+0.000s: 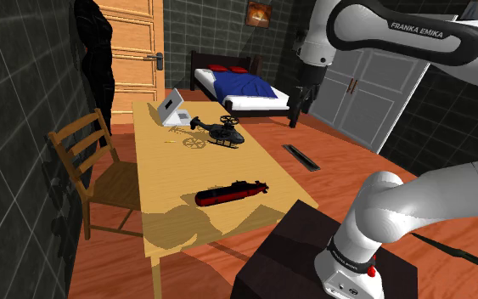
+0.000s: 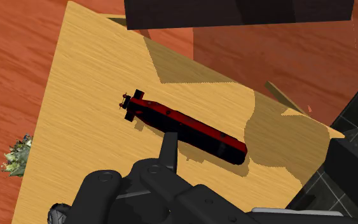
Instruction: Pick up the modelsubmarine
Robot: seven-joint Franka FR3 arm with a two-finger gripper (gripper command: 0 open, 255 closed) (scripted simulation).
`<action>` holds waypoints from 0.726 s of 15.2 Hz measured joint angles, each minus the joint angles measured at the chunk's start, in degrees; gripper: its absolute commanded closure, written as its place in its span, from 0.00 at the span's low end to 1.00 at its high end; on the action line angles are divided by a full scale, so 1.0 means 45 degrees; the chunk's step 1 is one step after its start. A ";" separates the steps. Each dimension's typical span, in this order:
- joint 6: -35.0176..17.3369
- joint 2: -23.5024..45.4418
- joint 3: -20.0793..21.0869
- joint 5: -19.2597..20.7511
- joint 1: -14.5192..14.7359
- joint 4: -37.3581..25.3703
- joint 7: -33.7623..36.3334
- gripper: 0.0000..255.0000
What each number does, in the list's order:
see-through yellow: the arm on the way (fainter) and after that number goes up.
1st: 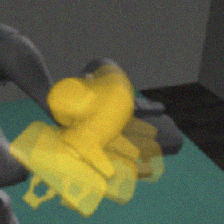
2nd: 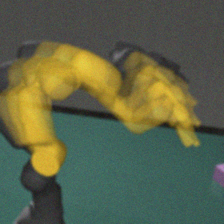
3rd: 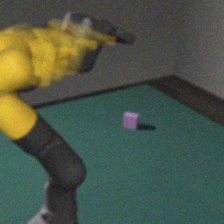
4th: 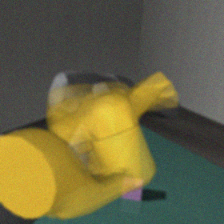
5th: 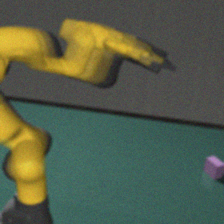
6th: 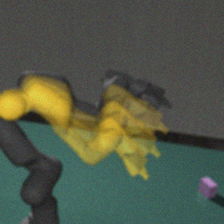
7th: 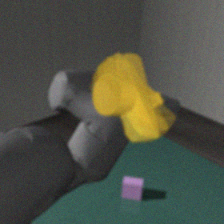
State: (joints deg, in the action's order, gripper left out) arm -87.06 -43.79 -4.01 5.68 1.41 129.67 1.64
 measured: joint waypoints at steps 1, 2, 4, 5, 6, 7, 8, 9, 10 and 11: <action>0.0000 0.0000 0.0000 0.0000 0.0000 0.0000 0.0000 0.00; -0.0190 0.0040 -0.0050 0.0030 0.0012 0.0144 -0.0073 0.00; -0.0913 0.0107 -0.0315 0.0189 0.0014 0.0761 -0.0409 0.00; -0.1353 0.0280 -0.0433 0.0251 0.0035 0.1012 -0.0557 0.00; -0.1759 0.0363 -0.0570 0.0330 0.0044 0.1308 -0.0741 0.00; -0.2211 0.0600 -0.0700 0.0393 0.0069 0.1501 -0.0907 0.00; -0.2648 0.0647 -0.0789 0.0445 0.0088 0.1864 -0.1029 0.00; -0.3157 0.0840 -0.0969 0.0539 0.0084 0.2159 -0.1238 0.00; -0.3570 0.1088 -0.1063 0.0570 0.0126 0.2290 -0.1368 0.00; -0.4077 0.1326 -0.1267 0.0673 0.0110 0.2533 -0.1609 0.00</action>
State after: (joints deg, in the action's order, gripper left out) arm -105.41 -37.83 -9.71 8.72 1.91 141.07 -5.60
